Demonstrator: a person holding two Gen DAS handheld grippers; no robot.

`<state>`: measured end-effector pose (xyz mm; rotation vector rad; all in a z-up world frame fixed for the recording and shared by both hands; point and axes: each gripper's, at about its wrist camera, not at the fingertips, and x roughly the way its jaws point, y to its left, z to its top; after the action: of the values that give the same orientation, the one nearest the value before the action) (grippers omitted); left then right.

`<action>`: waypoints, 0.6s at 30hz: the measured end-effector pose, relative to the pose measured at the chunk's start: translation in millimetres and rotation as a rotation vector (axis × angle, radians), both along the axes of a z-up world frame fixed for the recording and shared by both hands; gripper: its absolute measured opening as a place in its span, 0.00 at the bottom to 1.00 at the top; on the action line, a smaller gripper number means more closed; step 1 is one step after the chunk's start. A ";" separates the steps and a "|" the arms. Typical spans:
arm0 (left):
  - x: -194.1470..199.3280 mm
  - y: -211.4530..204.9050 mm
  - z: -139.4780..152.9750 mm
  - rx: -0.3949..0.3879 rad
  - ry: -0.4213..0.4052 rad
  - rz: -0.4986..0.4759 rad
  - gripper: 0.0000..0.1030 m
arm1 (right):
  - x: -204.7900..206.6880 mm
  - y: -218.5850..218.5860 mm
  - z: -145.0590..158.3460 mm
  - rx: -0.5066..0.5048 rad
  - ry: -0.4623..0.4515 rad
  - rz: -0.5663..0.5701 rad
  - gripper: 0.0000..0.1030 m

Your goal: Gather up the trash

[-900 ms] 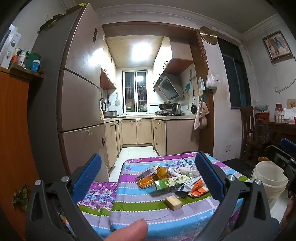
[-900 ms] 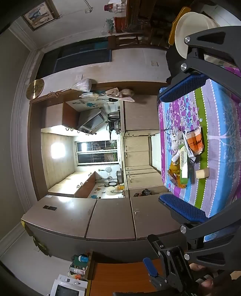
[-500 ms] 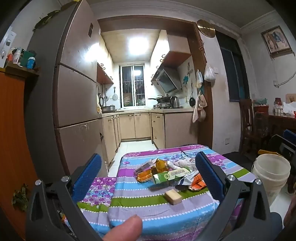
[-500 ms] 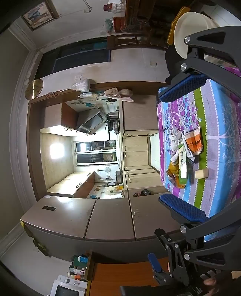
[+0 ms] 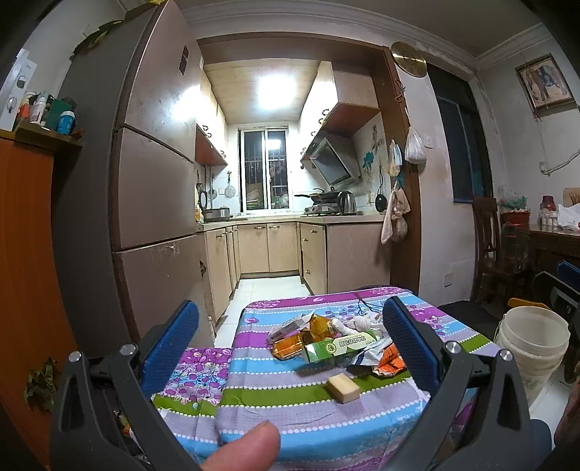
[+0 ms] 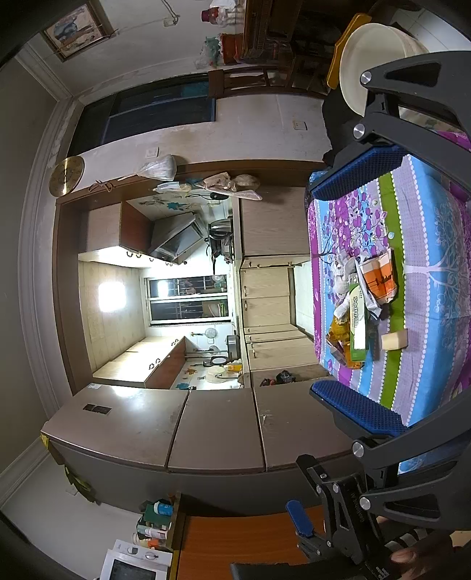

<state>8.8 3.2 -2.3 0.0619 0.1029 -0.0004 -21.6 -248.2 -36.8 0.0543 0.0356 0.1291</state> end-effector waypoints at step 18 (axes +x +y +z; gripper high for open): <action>-0.2 1.0 -0.2 -0.009 0.002 -0.003 0.95 | 2.9 1.1 -6.2 0.011 0.012 -0.007 0.96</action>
<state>8.5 4.3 -2.5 0.0528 0.1046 -0.0035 -18.8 -247.1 -43.0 0.0663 0.0463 0.1216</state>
